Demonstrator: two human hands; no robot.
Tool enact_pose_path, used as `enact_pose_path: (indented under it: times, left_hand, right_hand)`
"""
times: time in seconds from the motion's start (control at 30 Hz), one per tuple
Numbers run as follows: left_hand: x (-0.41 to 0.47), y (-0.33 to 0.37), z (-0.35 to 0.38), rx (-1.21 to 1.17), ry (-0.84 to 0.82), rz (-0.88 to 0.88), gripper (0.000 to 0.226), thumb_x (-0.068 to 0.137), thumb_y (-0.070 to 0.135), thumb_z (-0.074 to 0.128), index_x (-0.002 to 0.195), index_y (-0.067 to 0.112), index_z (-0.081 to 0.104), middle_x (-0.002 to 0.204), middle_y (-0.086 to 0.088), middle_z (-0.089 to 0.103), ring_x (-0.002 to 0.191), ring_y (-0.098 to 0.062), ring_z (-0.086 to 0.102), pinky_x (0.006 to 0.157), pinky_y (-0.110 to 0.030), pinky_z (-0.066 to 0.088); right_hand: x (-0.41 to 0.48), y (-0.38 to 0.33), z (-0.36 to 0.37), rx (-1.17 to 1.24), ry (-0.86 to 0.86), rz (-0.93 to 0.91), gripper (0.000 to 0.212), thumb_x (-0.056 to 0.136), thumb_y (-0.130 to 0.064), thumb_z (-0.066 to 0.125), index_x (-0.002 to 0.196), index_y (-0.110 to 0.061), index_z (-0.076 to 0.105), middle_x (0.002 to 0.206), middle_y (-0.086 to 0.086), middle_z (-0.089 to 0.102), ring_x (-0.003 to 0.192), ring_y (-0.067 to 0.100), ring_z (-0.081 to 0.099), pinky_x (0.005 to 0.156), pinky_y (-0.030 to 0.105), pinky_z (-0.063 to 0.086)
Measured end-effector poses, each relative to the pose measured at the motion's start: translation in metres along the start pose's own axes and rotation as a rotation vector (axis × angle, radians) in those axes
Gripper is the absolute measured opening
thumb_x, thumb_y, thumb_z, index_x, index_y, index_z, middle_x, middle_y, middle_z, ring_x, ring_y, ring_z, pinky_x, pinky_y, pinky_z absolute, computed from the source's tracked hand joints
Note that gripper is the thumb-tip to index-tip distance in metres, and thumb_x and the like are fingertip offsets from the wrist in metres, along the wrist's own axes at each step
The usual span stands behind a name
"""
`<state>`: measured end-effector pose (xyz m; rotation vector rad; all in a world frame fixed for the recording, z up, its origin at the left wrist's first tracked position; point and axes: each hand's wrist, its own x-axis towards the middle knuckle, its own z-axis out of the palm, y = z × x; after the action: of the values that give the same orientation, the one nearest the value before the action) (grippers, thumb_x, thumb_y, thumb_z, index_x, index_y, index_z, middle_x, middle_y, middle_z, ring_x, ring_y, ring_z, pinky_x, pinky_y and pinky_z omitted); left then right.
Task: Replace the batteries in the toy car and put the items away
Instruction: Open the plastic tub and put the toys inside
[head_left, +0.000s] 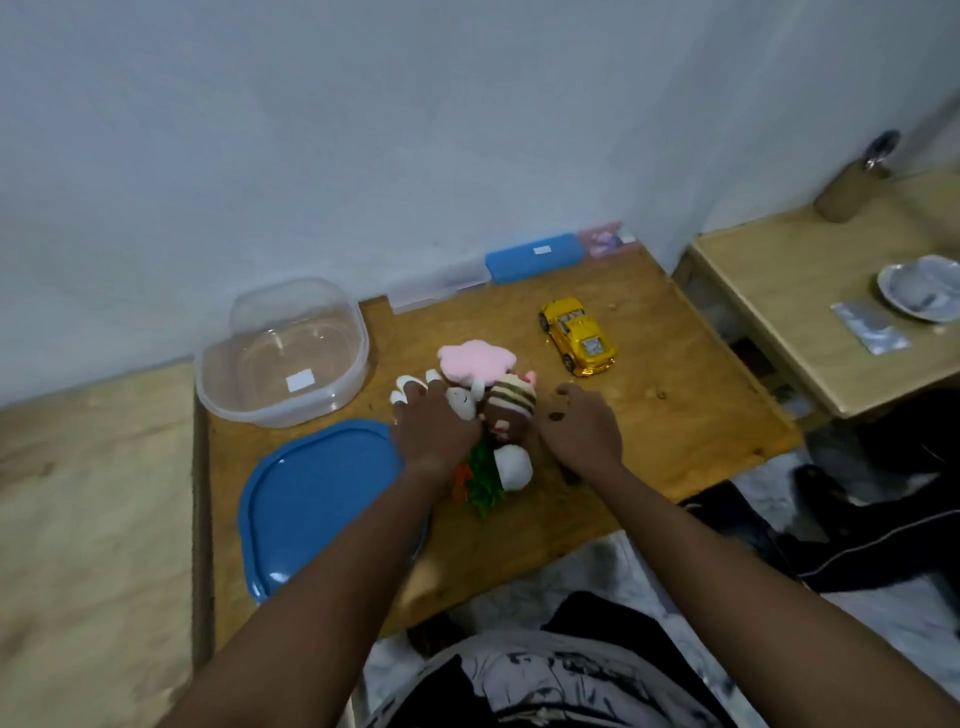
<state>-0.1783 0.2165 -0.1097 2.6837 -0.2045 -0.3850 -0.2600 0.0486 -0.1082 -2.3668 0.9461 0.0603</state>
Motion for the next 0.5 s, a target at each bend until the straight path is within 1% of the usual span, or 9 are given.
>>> enact_pose_path:
  times: [0.07, 0.17, 0.2, 0.27, 0.3, 0.33, 0.37, 0.43, 0.5]
  left_hand:
    - [0.003, 0.006, 0.006, 0.041, -0.001, -0.040, 0.091, 0.073, 0.053, 0.071, 0.149, 0.021, 0.032, 0.147, -0.013, 0.033, 0.133, -0.039, 0.038, 0.100, -0.053, 0.045]
    - [0.005, 0.011, 0.008, 0.068, 0.042, -0.047, 0.084, 0.075, 0.047, 0.070, 0.145, 0.019, 0.035, 0.143, -0.014, 0.034, 0.126, -0.040, 0.044, 0.094, -0.051, 0.048]
    - [0.006, 0.012, 0.008, 0.060, 0.057, -0.049, 0.080, 0.076, 0.047, 0.069, 0.143, 0.018, 0.037, 0.141, -0.015, 0.036, 0.124, -0.041, 0.045, 0.093, -0.051, 0.049]
    - [0.003, 0.013, 0.008, 0.014, 0.081, -0.071, 0.072, 0.077, 0.056, 0.061, 0.135, 0.017, 0.043, 0.136, -0.015, 0.039, 0.120, -0.042, 0.048, 0.092, -0.051, 0.049]
    - [0.001, 0.014, 0.008, -0.012, 0.085, -0.080, 0.071, 0.077, 0.061, 0.058, 0.133, 0.017, 0.047, 0.134, -0.015, 0.040, 0.117, -0.041, 0.050, 0.092, -0.051, 0.050]
    - [-0.002, 0.015, 0.007, -0.045, 0.091, -0.091, 0.071, 0.077, 0.062, 0.059, 0.131, 0.017, 0.051, 0.134, -0.015, 0.042, 0.115, -0.041, 0.052, 0.092, -0.050, 0.050]
    - [-0.005, 0.015, 0.006, -0.086, 0.102, -0.105, 0.070, 0.075, 0.059, 0.065, 0.130, 0.017, 0.054, 0.134, -0.014, 0.043, 0.114, -0.039, 0.054, 0.092, -0.048, 0.051]
    - [-0.010, 0.016, 0.005, -0.170, 0.133, -0.144, 0.069, 0.068, 0.044, 0.081, 0.126, 0.013, 0.059, 0.133, -0.014, 0.045, 0.112, -0.036, 0.055, 0.089, -0.043, 0.051]
    - [-0.015, 0.018, 0.002, -0.230, 0.186, -0.173, 0.074, 0.061, 0.036, 0.086, 0.125, 0.011, 0.060, 0.131, -0.014, 0.046, 0.111, -0.035, 0.054, 0.089, -0.043, 0.050]
  right_hand:
    - [0.002, 0.012, -0.001, -0.057, -0.084, 0.029, 0.062, 0.082, -0.044, 0.064, 0.138, -0.023, 0.046, 0.130, 0.012, 0.051, 0.116, 0.034, 0.053, 0.086, 0.041, 0.048]
    - [0.004, 0.023, -0.004, -0.092, -0.196, -0.004, 0.068, 0.082, -0.045, 0.067, 0.140, -0.019, 0.043, 0.131, 0.013, 0.049, 0.115, 0.033, 0.054, 0.086, 0.038, 0.047]
    - [0.004, 0.026, -0.005, -0.098, -0.234, -0.017, 0.068, 0.081, -0.043, 0.068, 0.139, -0.017, 0.043, 0.132, 0.013, 0.048, 0.116, 0.033, 0.054, 0.087, 0.038, 0.047]
    - [0.004, 0.031, -0.008, -0.118, -0.278, -0.037, 0.067, 0.081, -0.040, 0.070, 0.138, -0.016, 0.043, 0.132, 0.013, 0.047, 0.116, 0.033, 0.054, 0.089, 0.039, 0.048]
    - [0.005, 0.033, -0.009, -0.129, -0.274, -0.059, 0.064, 0.080, -0.039, 0.070, 0.134, -0.016, 0.046, 0.129, 0.013, 0.048, 0.113, 0.033, 0.056, 0.087, 0.039, 0.049]
    - [0.006, 0.034, -0.011, -0.135, -0.267, -0.079, 0.058, 0.079, -0.039, 0.070, 0.128, -0.016, 0.050, 0.125, 0.012, 0.050, 0.109, 0.032, 0.057, 0.085, 0.038, 0.050]
    - [0.007, 0.035, -0.013, -0.138, -0.265, -0.099, 0.054, 0.078, -0.039, 0.070, 0.123, -0.016, 0.052, 0.122, 0.012, 0.051, 0.106, 0.032, 0.058, 0.082, 0.037, 0.049]
    - [0.011, 0.038, -0.015, -0.129, -0.281, -0.124, 0.052, 0.076, -0.040, 0.070, 0.119, -0.017, 0.054, 0.118, 0.011, 0.053, 0.104, 0.030, 0.058, 0.077, 0.033, 0.045]
    - [0.016, 0.041, -0.017, -0.069, -0.297, -0.116, 0.050, 0.072, -0.041, 0.071, 0.115, -0.017, 0.058, 0.113, 0.010, 0.058, 0.102, 0.029, 0.060, 0.072, 0.030, 0.043]
